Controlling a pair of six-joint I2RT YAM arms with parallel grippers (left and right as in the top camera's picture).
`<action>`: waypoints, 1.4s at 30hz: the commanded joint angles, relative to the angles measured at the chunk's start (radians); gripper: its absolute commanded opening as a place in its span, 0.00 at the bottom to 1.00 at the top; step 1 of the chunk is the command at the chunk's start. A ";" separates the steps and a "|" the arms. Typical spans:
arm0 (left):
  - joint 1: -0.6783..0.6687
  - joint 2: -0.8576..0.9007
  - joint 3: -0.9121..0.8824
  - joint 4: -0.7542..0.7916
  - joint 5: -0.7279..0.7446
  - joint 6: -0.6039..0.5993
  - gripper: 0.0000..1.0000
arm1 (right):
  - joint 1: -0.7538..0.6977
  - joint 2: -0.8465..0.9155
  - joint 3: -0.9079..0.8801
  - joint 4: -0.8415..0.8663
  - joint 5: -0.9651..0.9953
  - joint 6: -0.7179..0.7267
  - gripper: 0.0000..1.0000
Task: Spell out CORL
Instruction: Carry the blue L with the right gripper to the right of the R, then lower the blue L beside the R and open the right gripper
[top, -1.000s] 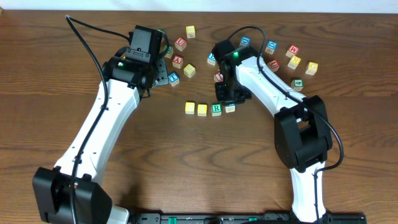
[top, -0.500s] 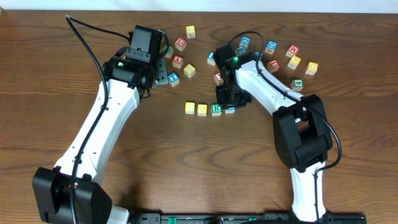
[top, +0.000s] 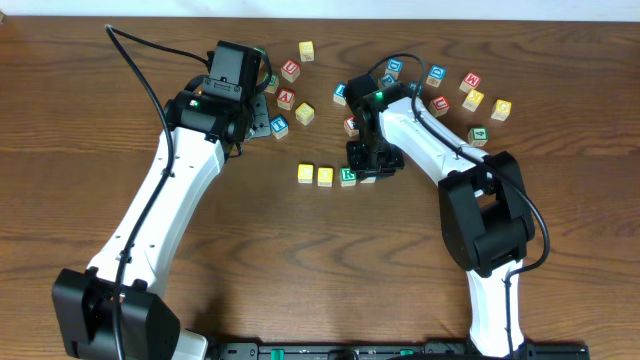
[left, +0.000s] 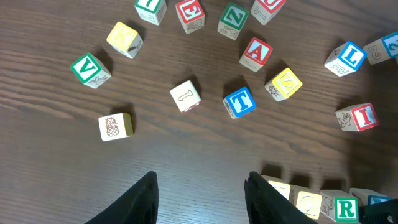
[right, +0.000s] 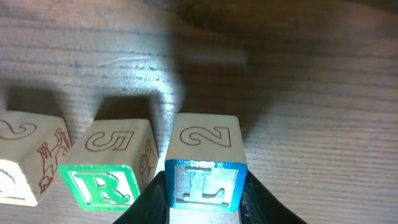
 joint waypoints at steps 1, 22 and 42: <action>0.003 0.011 0.005 0.000 -0.013 0.005 0.44 | 0.008 0.001 0.005 -0.003 -0.021 0.011 0.29; 0.003 0.011 0.005 0.000 -0.013 0.005 0.45 | 0.010 0.000 0.023 -0.034 -0.018 -0.026 0.32; 0.003 0.011 0.005 -0.009 -0.013 0.005 0.45 | -0.054 -0.233 0.053 -0.084 -0.012 -0.043 0.41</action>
